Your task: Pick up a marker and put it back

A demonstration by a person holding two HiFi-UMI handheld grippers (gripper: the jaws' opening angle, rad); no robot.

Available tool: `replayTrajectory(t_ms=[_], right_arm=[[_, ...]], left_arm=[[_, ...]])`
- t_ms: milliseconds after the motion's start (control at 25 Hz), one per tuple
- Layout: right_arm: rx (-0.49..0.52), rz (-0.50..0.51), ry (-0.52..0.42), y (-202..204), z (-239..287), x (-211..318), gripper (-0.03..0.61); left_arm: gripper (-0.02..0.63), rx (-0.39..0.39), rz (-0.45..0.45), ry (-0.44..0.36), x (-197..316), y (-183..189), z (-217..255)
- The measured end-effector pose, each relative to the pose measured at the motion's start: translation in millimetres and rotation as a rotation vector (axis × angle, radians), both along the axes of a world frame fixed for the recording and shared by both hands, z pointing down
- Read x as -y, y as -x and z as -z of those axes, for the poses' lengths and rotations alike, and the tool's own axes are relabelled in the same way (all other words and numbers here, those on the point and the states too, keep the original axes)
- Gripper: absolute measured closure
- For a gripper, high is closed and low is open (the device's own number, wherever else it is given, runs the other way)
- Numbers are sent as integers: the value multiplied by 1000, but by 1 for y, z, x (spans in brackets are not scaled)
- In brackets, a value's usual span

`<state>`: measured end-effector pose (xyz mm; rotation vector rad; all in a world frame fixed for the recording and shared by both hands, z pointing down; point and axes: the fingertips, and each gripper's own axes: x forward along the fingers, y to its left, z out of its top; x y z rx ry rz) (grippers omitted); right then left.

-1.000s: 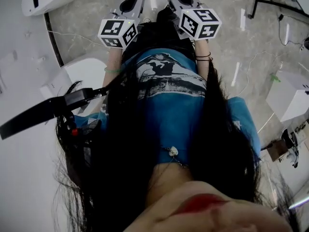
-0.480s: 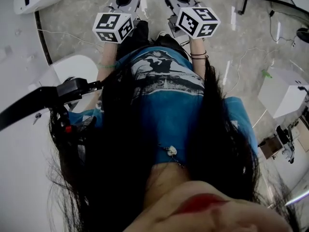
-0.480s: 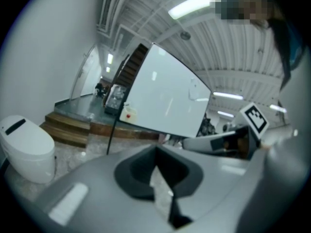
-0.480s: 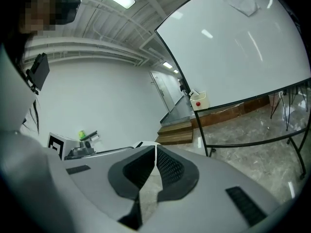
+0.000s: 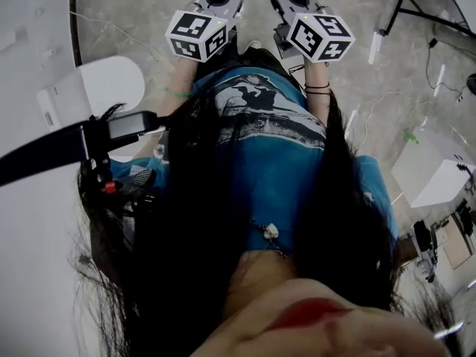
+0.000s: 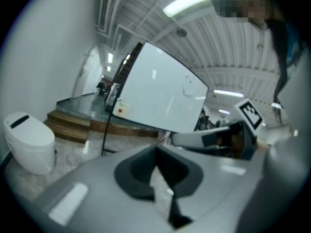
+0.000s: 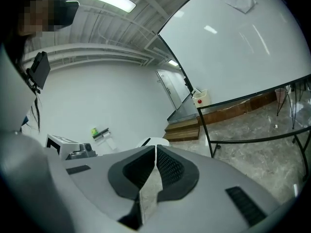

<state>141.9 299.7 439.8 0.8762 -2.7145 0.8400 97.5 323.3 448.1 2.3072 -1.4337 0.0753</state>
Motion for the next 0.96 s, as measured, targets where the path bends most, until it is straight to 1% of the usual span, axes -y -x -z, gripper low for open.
replayTrajectory(t_ms=[280, 440, 640, 960], right_arm=[[9, 33, -34, -6, 11, -10, 560], [14, 39, -42, -9, 11, -10, 560], [19, 51, -51, 1, 11, -9, 560], [20, 71, -53, 22, 12, -2, 560]], left_arm=[[623, 16, 41, -40, -4, -1, 14], [623, 26, 42, -45, -5, -5, 13], [623, 34, 46, -58, -3, 3, 16], [623, 41, 72, -57, 3, 26, 17]])
